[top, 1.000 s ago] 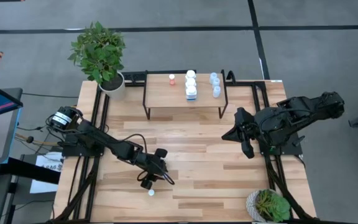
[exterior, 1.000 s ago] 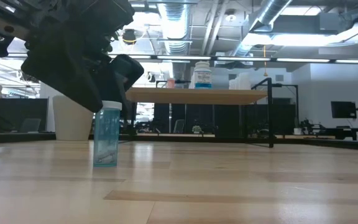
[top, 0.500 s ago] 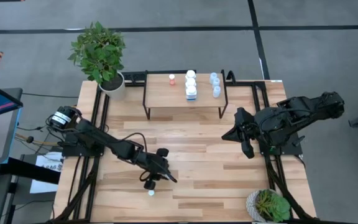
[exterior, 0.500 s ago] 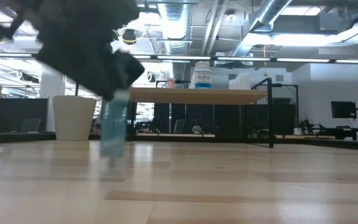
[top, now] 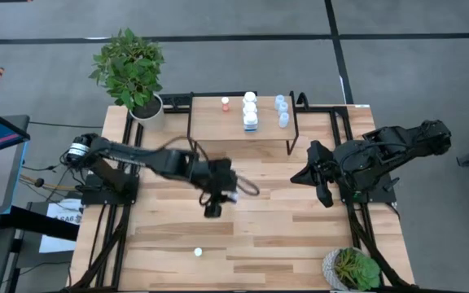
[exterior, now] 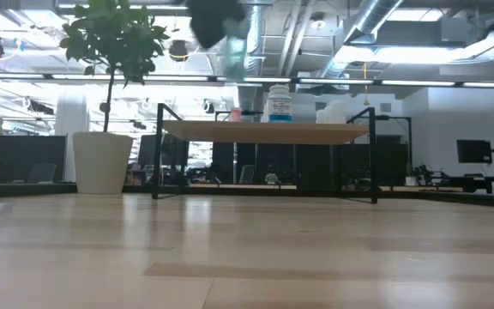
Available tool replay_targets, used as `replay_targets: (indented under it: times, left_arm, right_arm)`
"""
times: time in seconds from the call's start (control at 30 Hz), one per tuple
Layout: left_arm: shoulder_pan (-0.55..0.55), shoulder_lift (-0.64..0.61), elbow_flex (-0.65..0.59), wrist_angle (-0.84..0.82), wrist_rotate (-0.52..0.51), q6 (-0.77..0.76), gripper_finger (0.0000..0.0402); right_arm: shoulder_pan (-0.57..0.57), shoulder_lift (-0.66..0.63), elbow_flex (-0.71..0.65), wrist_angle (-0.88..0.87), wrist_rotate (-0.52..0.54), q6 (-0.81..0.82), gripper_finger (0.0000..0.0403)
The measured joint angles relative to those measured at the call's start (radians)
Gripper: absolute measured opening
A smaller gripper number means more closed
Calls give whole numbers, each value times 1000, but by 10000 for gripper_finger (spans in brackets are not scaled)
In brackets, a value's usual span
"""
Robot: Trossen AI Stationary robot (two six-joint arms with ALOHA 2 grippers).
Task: Pick and place medicine bottles onto shelf by color
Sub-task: Put the blue medicine bottle on the shelf
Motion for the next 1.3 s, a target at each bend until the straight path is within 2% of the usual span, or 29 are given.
replay_targets:
  times: [0.2, 0.37, 0.63, 0.93, 1.1, 1.3]
  left_arm:
    - [110, -1, 203, -152, 1, 251, 88]
    - [244, -2, 297, -276, 6, 322, 88]
    - [471, 12, 306, -306, 65, 398, 89]
    - [667, 13, 305, -291, 114, 458, 89]
    - [721, 45, 305, -271, 125, 463, 89]
    - [728, 131, 303, -225, 148, 478, 89]
  right_arm:
    - [0, 0, 0, 16, 0, 0, 24]
    - [0, 0, 0, 16, 0, 54, 24]
    - [0, 0, 0, 17, 0, 68, 24]
    - [-1, 0, 0, 18, 0, 68, 24]
    - [-2, 0, 0, 18, 0, 58, 24]
    - [-2, 0, 0, 18, 1, 52, 24]
